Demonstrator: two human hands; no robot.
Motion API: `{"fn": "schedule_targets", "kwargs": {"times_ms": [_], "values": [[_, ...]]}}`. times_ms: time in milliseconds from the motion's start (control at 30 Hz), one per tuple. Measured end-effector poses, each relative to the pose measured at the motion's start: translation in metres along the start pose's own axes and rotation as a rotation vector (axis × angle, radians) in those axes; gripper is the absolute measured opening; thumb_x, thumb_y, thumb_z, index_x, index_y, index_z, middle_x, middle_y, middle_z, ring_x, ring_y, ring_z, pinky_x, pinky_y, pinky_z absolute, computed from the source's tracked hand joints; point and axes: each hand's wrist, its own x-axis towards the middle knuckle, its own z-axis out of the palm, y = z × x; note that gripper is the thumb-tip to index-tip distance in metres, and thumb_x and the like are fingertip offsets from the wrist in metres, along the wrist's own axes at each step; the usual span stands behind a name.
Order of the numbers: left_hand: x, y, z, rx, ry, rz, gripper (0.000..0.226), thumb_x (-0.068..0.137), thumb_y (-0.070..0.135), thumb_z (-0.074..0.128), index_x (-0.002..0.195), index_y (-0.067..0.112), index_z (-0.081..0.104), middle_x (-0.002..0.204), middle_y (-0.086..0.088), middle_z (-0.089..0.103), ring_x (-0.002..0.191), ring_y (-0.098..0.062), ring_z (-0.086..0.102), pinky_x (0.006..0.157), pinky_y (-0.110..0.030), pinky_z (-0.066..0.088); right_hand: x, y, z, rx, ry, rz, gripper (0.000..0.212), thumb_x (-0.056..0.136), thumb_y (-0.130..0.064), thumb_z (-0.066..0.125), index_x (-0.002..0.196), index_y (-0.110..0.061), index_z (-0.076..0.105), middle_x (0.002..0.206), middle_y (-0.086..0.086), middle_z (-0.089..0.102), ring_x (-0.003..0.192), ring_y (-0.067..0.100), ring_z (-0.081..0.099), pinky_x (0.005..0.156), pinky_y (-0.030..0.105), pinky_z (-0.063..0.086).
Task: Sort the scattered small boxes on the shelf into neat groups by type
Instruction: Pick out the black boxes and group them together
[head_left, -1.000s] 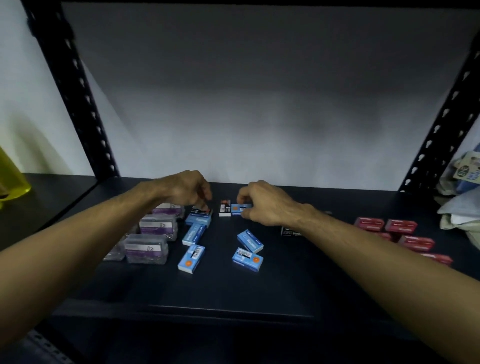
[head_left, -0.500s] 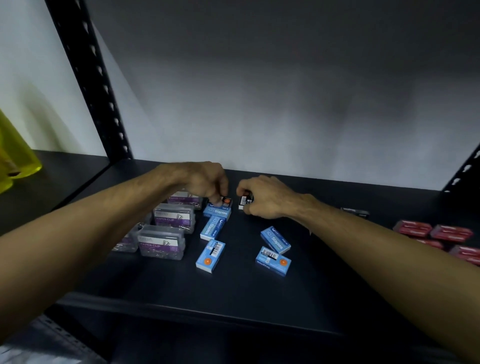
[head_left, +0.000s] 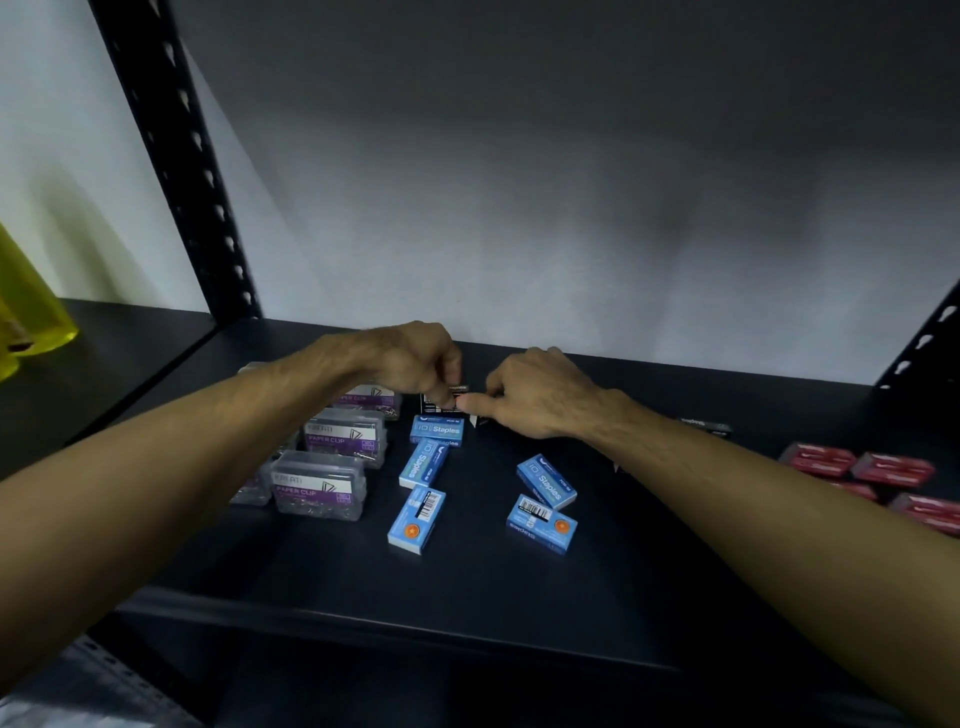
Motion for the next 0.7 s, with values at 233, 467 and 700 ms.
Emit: {"fn": "schedule_targets", "kwargs": {"times_ms": [233,467,700], "values": [[-0.003,0.0,-0.001,0.015,-0.025,-0.014,0.021,0.08,0.021,0.08,0.098,0.019,0.07,0.086,0.007,0.068,0.082,-0.009,0.061,0.069,-0.023,0.044,-0.004,0.003,-0.009,0.145,0.023,0.008,0.041,0.101,-0.041,0.033,0.084,-0.02,0.064,0.085,-0.003,0.065,0.079,0.013,0.055,0.091,0.042,0.041],[-0.001,-0.003,0.001,0.003,0.048,-0.048,0.03,0.076,0.018,0.081,0.102,0.019,0.065,0.091,0.006,0.067,0.089,-0.016,0.063,0.076,-0.028,0.05,-0.008,0.009,-0.011,0.172,-0.046,-0.021,0.032,0.089,-0.02,0.065,0.121,-0.024,0.065,0.09,-0.013,0.055,0.087,0.009,0.054,0.08,0.025,0.041],[0.002,0.002,0.005,-0.03,0.091,-0.022,0.036,0.083,0.026,0.076,0.116,0.023,0.06,0.093,0.004,0.063,0.079,-0.014,0.064,0.066,-0.027,0.049,-0.006,0.013,-0.003,0.154,0.019,-0.007,0.019,0.091,-0.028,0.065,0.11,-0.022,0.067,0.09,-0.008,0.06,0.083,0.013,0.055,0.072,0.024,0.037]]}}
